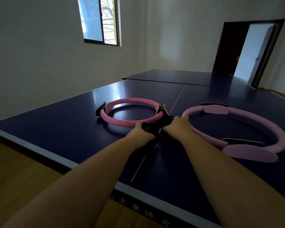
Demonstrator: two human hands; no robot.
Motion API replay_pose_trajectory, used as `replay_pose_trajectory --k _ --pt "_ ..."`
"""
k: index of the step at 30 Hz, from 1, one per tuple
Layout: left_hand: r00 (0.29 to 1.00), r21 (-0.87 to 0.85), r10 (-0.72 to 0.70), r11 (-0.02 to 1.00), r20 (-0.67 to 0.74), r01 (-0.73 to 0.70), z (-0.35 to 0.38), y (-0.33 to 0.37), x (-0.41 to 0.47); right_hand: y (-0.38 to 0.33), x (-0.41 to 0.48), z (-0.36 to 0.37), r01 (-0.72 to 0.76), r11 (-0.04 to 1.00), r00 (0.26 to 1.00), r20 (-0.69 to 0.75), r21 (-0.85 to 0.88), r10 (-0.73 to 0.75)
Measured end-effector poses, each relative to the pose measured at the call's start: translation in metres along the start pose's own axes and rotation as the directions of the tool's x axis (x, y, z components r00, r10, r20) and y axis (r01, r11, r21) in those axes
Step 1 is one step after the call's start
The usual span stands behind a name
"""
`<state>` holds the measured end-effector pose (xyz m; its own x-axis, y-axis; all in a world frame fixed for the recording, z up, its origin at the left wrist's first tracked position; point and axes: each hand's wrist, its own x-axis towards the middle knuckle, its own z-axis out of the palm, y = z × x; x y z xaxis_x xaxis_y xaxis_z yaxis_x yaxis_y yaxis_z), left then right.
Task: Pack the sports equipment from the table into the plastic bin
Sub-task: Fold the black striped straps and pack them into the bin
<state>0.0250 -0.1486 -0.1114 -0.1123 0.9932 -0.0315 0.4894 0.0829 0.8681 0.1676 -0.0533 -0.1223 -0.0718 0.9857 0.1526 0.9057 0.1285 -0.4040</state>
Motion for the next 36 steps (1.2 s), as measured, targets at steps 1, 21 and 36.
replay_pose_trajectory --k 1,21,36 --pt "1.0 0.011 0.015 1.0 0.004 -0.015 0.003 -0.001 0.001 0.002 0.001 0.004 0.001 0.998 1.0 -0.013 0.056 0.0" --pt "0.729 -0.59 -0.247 0.765 -0.639 -0.257 -0.165 -0.098 -0.112 -0.168 -0.114 0.027 -0.088 0.396 0.953 0.193 0.914 -0.234" --pt "0.379 -0.752 -0.656 0.622 -0.652 -0.217 -0.291 -0.362 -0.324 -0.38 -0.318 0.274 -0.281 0.603 0.544 0.641 0.747 -0.542"
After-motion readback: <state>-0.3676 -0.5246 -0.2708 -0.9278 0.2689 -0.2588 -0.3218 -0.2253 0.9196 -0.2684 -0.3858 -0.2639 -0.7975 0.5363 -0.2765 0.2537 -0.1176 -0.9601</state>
